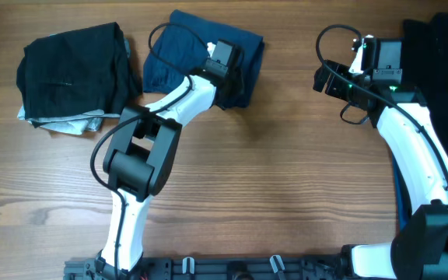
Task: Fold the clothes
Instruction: 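Press and straighten the folded shorts with the left gripper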
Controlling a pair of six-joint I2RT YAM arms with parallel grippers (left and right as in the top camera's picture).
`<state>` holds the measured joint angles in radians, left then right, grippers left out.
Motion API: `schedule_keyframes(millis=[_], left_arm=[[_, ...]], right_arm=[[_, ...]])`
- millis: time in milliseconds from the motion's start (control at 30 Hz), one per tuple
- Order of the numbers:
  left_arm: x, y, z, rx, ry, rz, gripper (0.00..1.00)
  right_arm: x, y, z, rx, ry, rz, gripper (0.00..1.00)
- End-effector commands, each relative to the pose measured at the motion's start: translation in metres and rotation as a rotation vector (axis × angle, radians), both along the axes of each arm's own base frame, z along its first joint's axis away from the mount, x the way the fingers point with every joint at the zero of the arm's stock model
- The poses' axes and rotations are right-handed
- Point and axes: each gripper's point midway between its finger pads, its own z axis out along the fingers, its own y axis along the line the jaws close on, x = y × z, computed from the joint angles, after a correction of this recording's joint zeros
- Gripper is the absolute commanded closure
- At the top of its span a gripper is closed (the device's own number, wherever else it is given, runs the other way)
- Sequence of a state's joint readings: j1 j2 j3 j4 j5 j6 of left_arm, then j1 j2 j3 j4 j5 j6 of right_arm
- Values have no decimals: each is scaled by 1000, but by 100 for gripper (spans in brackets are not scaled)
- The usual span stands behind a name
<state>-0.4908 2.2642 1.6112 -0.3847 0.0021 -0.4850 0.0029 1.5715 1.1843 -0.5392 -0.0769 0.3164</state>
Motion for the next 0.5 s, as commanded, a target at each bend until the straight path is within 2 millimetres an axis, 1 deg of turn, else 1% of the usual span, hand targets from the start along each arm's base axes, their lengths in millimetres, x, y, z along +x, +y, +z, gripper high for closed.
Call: schedule_keyframes(millis=[0,100,200,267,367,433,467], left_arm=[[-56,10,-38,98,217,-43,96],[-96,21,-47,175,367,-62,96],[-138,39,-48,272,521,-98,96],[-156,52,-46,327,594,-101,96],[-168,69,-38,400,640,-91,96],[-166,72,-27,413,619,-86,96],[-162,70,-17,402,588,-85,96]], right_arm=[[-1,-5,-6,-14,14,-13,0],[-1,-5,-6,-14,14,-14,0],[-1,-5,-6,-14,14,-14,0],[-1,-5,-6,-14,14,-14,0],[-1,-5,-6,-14,14,-13,1],[-1,-5,-6,-14,14,-14,0],[-1,-5,-6,-14,14,-14,1]])
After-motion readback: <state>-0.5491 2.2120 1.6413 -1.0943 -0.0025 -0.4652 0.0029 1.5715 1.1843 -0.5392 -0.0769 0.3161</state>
